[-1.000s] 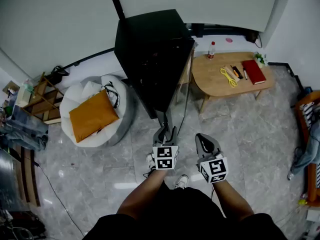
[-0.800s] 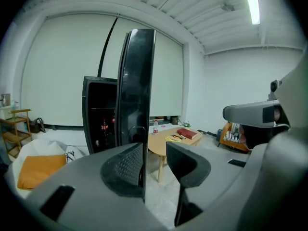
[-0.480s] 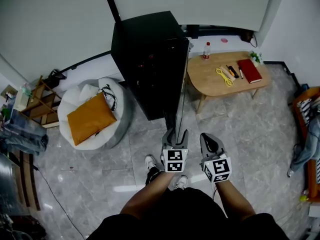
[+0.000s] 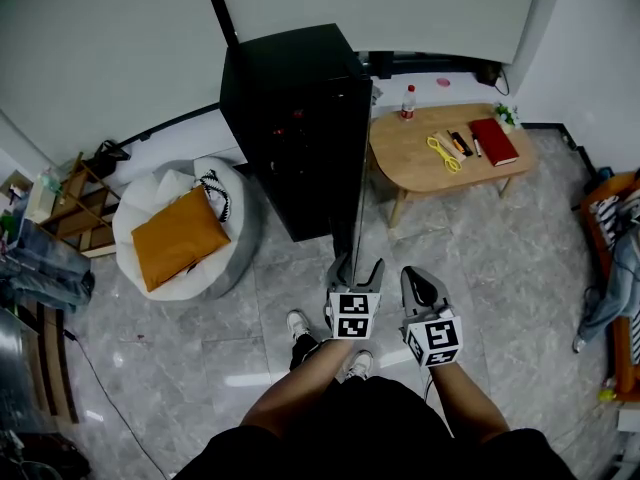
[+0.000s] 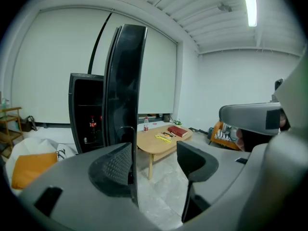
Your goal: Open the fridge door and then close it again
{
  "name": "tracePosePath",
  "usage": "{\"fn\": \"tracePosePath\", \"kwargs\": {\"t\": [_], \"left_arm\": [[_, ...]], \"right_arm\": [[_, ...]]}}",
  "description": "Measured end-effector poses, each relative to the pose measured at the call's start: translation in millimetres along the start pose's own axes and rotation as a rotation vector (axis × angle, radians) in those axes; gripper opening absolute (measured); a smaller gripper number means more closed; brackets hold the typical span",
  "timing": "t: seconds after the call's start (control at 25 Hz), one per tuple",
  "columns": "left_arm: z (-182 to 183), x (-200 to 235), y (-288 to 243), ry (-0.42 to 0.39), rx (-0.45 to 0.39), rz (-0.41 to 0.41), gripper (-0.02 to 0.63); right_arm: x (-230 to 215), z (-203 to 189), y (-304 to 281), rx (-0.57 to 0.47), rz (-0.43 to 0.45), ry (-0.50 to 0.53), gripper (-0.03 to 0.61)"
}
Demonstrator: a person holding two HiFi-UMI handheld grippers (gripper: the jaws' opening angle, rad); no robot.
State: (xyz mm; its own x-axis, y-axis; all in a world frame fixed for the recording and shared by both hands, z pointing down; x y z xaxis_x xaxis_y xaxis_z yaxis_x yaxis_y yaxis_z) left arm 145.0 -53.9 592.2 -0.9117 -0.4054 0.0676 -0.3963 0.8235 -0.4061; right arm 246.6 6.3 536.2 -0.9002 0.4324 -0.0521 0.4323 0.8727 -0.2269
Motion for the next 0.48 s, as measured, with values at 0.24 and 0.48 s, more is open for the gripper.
{"fn": "tracePosePath", "kwargs": {"t": [0.24, 0.48], "left_arm": [[5, 2, 16, -0.008, -0.039, 0.007, 0.291], [11, 8, 42, -0.045, -0.088, 0.001, 0.253]], "right_arm": [[9, 3, 0, -0.011, 0.01, 0.006, 0.018], [21, 4, -5, -0.026, 0.029, 0.008, 0.018]]}}
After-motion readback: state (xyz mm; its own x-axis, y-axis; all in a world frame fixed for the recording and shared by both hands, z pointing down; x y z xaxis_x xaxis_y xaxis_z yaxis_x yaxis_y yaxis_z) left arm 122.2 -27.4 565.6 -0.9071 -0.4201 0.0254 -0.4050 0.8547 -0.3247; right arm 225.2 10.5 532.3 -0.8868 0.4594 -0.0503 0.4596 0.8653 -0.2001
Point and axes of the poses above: the fingertips, and each gripper's own axes: y backward along the fingers, x to its left, z out of its top, the point moved 4 cm from there along y, backward along the fingers, and after that the axes turned 6 degrees about z, right-handed, at the moved point
